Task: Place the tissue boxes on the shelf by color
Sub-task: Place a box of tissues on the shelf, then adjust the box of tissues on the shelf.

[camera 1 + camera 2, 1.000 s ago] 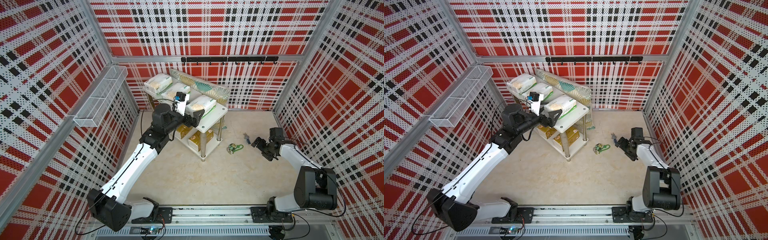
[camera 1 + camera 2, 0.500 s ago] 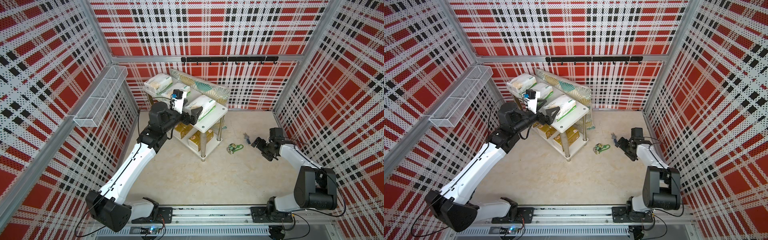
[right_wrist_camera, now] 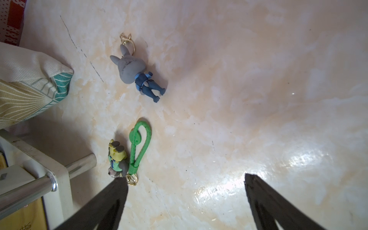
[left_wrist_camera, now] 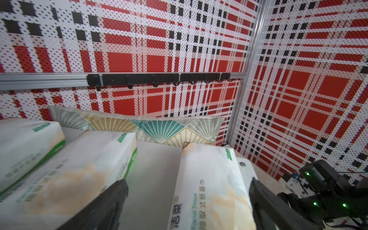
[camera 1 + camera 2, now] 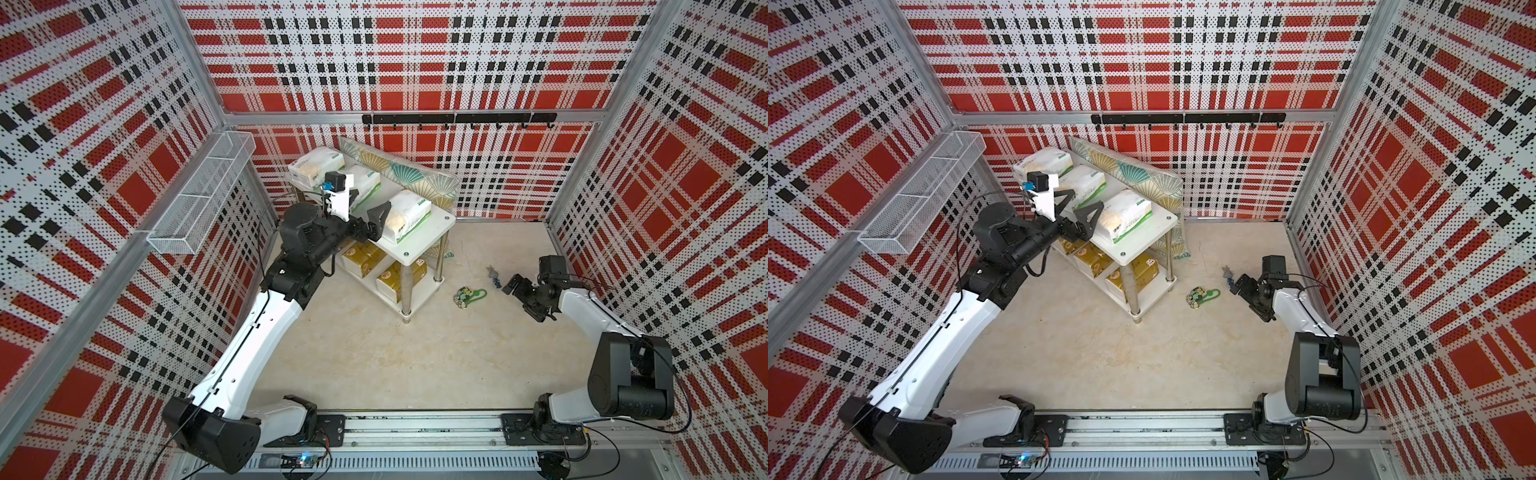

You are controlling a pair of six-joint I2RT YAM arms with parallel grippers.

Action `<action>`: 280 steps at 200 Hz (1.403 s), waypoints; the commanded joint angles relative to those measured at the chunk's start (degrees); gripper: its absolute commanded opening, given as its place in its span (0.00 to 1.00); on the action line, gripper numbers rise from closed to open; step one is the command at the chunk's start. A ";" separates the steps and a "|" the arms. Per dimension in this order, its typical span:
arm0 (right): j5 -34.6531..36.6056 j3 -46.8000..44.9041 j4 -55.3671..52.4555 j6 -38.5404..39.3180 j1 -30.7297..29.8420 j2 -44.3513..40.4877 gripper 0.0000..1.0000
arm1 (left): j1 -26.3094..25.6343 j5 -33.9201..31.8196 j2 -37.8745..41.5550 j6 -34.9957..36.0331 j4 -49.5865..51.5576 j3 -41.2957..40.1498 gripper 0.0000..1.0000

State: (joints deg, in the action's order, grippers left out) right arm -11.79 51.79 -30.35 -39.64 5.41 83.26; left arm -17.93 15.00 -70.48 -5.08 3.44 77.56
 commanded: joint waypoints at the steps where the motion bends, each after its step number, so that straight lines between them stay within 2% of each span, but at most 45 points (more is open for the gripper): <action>1: 0.01 -0.03 0.73 0.66 -0.38 0.28 1.00 | 4.25 0.58 2.17 -1.29 -0.19 0.39 0.99; 51: -0.16 -0.02 0.73 0.82 -0.42 0.12 1.00 | 15.80 3.17 4.03 -2.17 1.57 -2.86 0.93; 89: -0.25 -0.03 0.87 0.80 -0.48 -0.03 1.00 | 20.72 4.11 3.10 -2.82 2.15 -4.96 0.87; 156: -0.60 0.22 0.91 0.60 -0.44 0.17 1.00 | 21.71 4.07 -1.99 -2.90 2.63 -3.56 0.78; 280: -0.25 0.23 0.50 0.31 -0.41 -0.21 1.00 | 21.70 2.08 -8.06 -2.72 0.47 -0.24 0.77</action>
State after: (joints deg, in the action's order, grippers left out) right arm -11.99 51.79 -30.09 -39.64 5.41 83.26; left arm 3.46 17.54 -77.41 -7.62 5.32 74.94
